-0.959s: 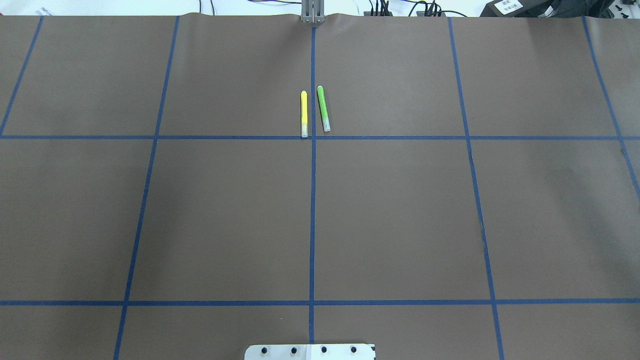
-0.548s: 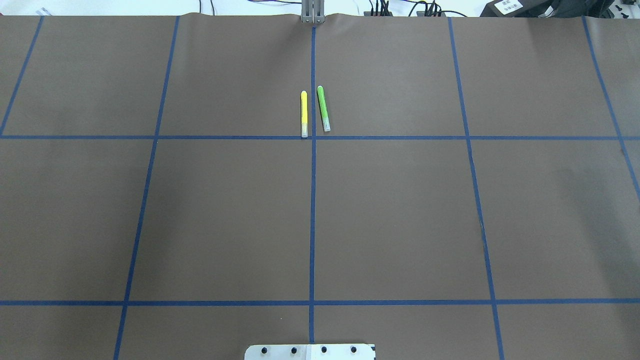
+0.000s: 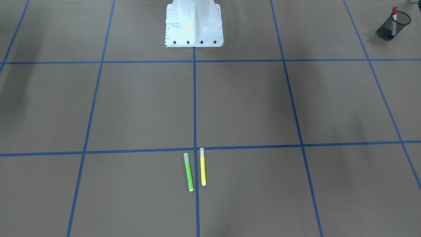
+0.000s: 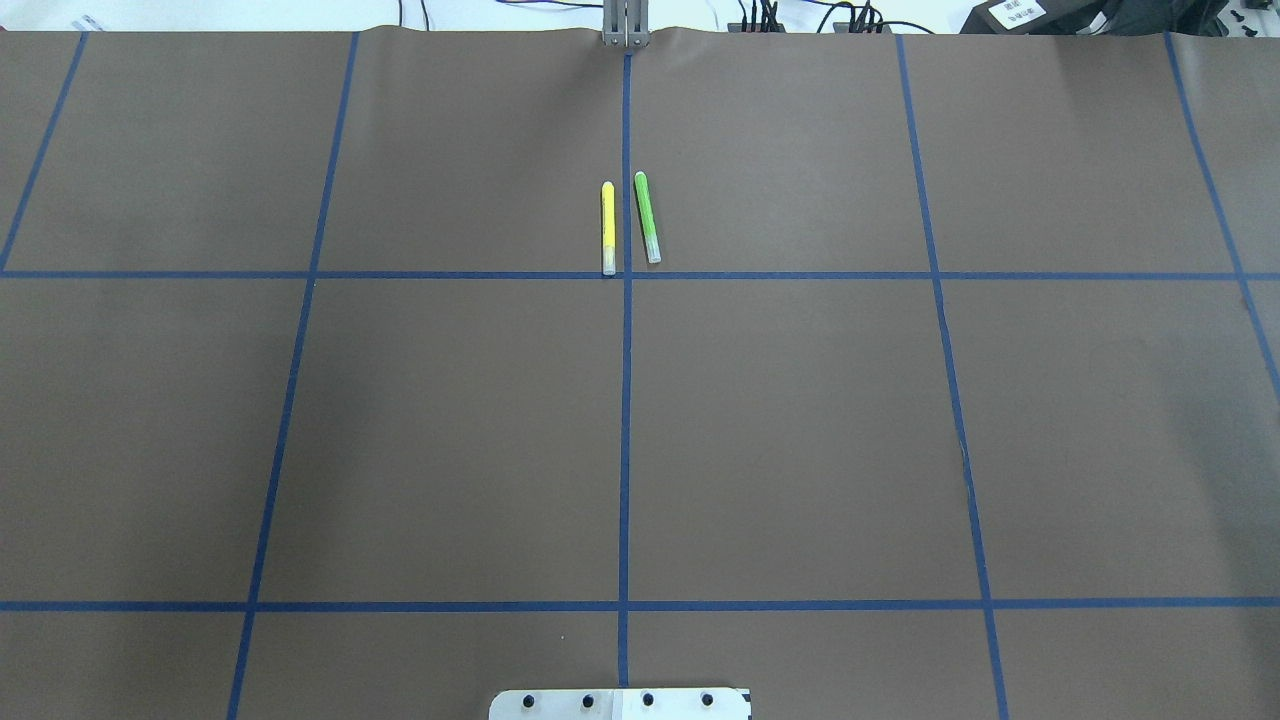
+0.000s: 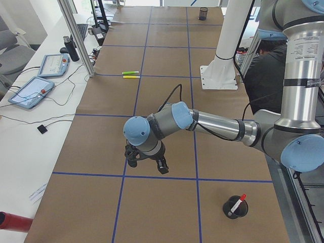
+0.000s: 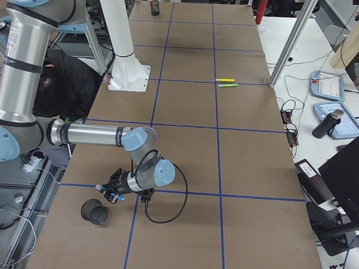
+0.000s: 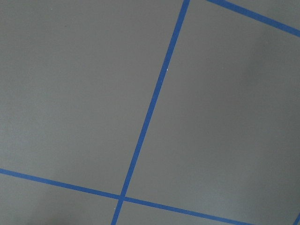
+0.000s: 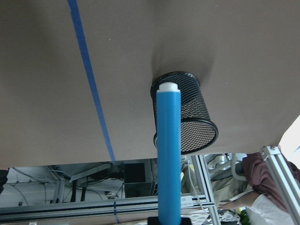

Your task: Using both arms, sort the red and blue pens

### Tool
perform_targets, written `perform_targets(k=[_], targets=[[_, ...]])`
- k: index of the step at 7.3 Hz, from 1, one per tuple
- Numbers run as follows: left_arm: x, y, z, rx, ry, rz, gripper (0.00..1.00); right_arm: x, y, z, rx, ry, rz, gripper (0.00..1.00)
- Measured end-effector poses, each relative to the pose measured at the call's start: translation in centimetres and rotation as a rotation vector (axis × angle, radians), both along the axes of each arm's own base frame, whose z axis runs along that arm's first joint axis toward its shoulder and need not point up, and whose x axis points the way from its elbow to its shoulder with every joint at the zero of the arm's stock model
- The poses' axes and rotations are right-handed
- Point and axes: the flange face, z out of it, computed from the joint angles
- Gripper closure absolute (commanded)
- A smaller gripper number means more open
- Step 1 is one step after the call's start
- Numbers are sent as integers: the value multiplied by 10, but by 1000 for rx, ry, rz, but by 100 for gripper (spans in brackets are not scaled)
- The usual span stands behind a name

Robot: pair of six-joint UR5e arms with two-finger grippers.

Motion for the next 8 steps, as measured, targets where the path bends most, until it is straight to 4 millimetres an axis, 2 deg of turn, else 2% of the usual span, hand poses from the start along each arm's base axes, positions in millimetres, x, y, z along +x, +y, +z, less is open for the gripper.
perform_targets(k=[2, 4, 8], targets=[[2, 3, 0, -2, 21, -11, 0, -1, 21, 5, -104, -4, 21, 100], [3, 3, 0, -2, 36, -20, 0, -1, 42, 19, -185, -4, 32, 100], [3, 3, -4, 9, 41, -23, 0, 0, 57, 52, -277, 3, 37, 100]])
